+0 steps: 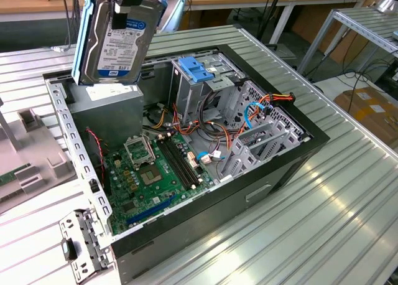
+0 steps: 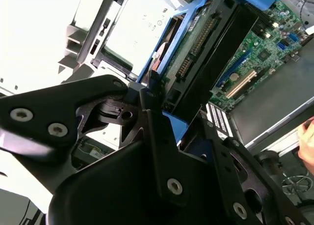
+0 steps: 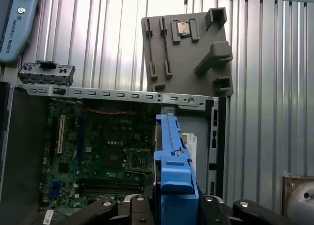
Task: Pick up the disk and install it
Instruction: 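Pick up the disk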
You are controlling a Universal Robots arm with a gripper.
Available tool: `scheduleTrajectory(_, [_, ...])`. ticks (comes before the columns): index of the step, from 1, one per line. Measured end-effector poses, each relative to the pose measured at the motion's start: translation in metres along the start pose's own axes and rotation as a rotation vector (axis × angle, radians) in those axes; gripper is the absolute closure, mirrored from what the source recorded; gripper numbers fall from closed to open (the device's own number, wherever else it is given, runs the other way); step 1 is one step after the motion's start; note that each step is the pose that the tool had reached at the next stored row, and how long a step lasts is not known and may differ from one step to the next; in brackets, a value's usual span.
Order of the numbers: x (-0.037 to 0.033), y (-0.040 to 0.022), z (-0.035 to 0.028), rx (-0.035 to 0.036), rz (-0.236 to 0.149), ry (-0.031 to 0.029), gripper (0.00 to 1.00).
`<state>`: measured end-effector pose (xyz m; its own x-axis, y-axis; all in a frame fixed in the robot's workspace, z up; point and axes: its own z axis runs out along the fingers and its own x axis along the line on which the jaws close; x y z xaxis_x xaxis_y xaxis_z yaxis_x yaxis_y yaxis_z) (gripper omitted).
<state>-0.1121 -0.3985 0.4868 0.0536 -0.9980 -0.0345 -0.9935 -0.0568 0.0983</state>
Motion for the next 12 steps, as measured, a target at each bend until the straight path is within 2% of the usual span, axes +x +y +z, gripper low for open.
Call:
scheduleTrajectory(3, [0.0096, -0.0059, -0.0004, -0.0006, 0.000, -0.0002, 0.63])
scheduleTrajectory(12, [0.0303, -0.0172, -0.0008, -0.0016, 0.000, -0.0001, 0.63])
